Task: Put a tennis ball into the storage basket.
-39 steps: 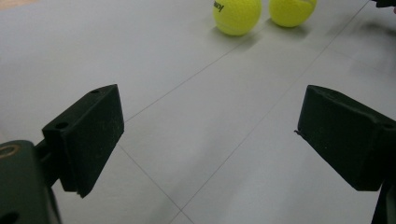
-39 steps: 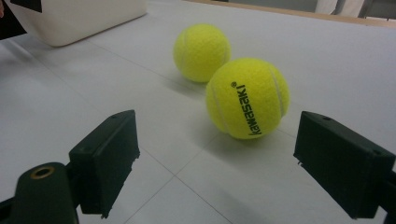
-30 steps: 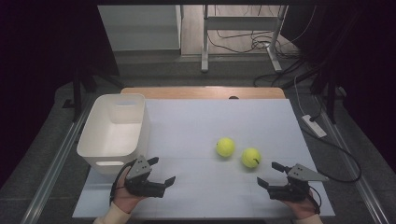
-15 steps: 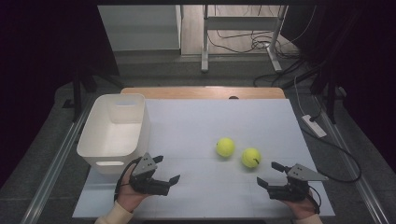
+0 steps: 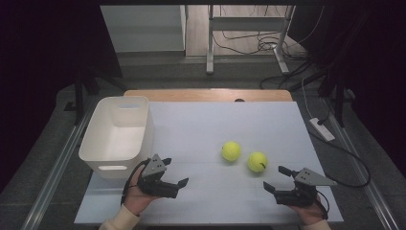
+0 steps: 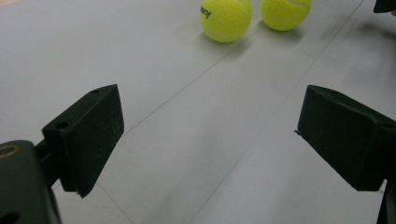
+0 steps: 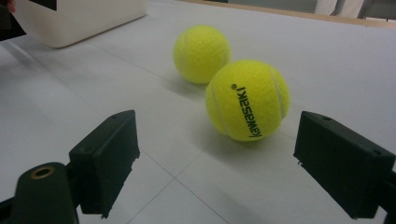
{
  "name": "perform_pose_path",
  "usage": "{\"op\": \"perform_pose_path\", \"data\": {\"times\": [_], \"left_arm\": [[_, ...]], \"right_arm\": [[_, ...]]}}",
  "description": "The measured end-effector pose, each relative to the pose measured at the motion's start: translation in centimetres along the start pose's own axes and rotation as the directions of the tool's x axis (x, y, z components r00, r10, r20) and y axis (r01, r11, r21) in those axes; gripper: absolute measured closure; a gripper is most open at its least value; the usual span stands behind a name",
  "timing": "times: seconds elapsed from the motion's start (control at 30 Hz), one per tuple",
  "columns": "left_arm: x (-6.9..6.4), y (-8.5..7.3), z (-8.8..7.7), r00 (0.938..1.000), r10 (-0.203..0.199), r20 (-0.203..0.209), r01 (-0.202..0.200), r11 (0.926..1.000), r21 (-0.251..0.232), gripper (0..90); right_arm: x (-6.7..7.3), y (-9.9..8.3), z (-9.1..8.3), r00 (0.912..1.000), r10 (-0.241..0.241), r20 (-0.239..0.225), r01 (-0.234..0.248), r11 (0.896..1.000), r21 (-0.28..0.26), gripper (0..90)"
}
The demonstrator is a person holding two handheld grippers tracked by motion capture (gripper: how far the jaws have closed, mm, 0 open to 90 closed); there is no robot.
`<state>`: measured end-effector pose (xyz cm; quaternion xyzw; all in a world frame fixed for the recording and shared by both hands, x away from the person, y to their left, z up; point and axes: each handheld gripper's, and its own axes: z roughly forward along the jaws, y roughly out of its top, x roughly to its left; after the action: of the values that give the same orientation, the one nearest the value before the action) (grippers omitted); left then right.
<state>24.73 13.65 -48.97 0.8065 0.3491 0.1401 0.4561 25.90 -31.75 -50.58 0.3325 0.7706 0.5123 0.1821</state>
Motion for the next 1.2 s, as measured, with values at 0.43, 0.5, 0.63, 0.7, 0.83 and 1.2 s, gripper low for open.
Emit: {"op": "perform_pose_path", "data": {"times": [0.43, 0.5, 0.63, 0.7, 0.83, 1.2], "left_arm": [[-0.1, 0.9, 0.7, 0.9999, 0.008, 0.014, -0.008, 1.0000, 0.003, 8.3], [-0.1, 1.0, 0.7, 0.9998, 0.009, 0.015, -0.009, 1.0000, 0.004, 8.3], [0.0, 1.1, 0.9, 0.9998, 0.008, 0.020, -0.008, 0.9999, 0.006, 8.3], [-0.1, 1.2, 1.0, 0.9997, 0.006, 0.022, -0.007, 1.0000, 0.006, 8.3], [-0.1, 1.4, 1.1, 0.9997, 0.007, 0.025, -0.007, 0.9999, 0.007, 8.3], [-0.2, 2.1, 1.5, 0.9993, 0.017, 0.034, -0.017, 0.9998, 0.007, 8.3]], "right_arm": [[0.0, 0.0, 0.0, 1.0000, -0.001, 0.000, 0.001, 1.000, -0.002, 13.3], [0.0, 0.0, 0.0, 1.0000, -0.001, -0.002, 0.001, 1.000, -0.003, 13.3], [0.0, 0.0, 0.0, 1.0000, -0.002, 0.000, 0.002, 1.000, -0.001, 13.3], [0.0, 0.0, 0.0, 1.0000, -0.002, -0.001, 0.002, 1.000, -0.002, 13.3], [0.0, 0.0, 0.0, 1.0000, -0.002, -0.001, 0.002, 1.000, -0.001, 13.3], [0.0, 0.0, 0.0, 1.0000, -0.003, -0.001, 0.003, 1.000, -0.001, 13.3]]}}
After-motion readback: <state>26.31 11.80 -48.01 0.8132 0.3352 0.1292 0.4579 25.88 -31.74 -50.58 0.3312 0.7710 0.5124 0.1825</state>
